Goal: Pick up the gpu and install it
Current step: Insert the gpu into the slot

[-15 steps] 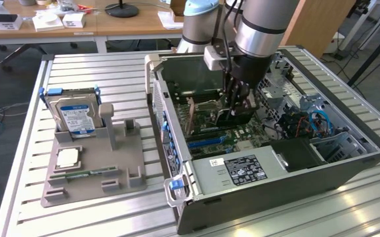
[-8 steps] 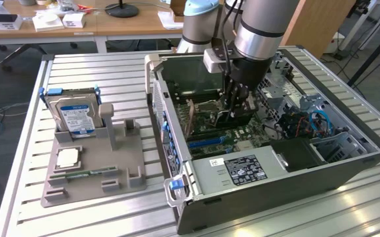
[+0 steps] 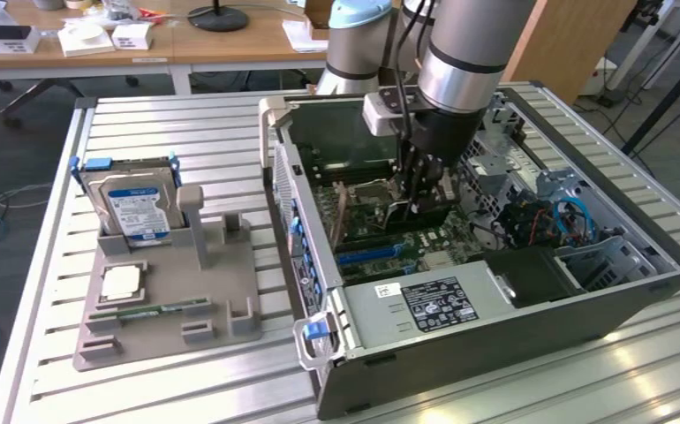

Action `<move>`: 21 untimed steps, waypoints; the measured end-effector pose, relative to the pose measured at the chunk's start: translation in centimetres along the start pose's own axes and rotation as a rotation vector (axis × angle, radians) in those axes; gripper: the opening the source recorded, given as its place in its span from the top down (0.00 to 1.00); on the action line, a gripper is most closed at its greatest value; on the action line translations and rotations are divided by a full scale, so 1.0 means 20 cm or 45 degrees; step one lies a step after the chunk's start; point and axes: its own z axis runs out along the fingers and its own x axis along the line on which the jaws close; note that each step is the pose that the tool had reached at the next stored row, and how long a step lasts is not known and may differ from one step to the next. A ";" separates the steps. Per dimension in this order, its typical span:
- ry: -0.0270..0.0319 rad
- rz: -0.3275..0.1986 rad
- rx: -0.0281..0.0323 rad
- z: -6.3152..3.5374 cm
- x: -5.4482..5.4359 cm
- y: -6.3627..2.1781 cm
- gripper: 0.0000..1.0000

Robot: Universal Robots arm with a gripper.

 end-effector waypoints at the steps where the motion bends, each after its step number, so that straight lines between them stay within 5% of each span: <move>1: 0.0001 0.000 0.0000 0.004 0.00 0.000 0.74; 21: 0.0001 0.000 -0.0001 0.070 0.00 0.000 0.74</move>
